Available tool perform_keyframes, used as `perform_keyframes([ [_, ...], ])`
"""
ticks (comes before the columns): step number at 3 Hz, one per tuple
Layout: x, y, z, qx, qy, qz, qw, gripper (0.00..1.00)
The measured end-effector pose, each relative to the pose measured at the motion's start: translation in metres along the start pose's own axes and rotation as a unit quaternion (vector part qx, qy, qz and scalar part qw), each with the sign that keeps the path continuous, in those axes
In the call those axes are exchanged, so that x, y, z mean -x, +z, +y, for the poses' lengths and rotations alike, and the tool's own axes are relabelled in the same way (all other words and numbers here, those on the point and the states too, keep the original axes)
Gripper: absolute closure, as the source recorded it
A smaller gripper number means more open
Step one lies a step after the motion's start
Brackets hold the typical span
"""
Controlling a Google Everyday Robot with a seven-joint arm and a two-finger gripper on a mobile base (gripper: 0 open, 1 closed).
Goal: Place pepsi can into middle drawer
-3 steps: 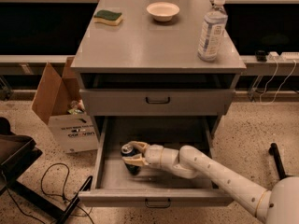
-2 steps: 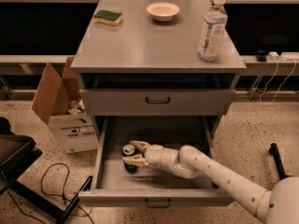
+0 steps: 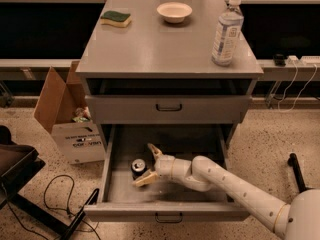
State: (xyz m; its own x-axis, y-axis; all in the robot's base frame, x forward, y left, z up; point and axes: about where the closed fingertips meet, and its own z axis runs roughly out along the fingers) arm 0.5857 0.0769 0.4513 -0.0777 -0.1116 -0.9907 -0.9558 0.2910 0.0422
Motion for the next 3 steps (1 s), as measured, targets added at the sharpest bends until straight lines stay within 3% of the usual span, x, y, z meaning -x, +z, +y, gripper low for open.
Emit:
perform_keyframes([
  [1,0.025,-0.012,0.001,0.001,-0.019,0.023,0.9996,0.0],
  [2,0.053,-0.045,0.014,-0.002,-0.021,0.074,0.997,0.0],
  [3,0.069,-0.072,0.062,0.048,0.024,0.145,0.988,0.0],
])
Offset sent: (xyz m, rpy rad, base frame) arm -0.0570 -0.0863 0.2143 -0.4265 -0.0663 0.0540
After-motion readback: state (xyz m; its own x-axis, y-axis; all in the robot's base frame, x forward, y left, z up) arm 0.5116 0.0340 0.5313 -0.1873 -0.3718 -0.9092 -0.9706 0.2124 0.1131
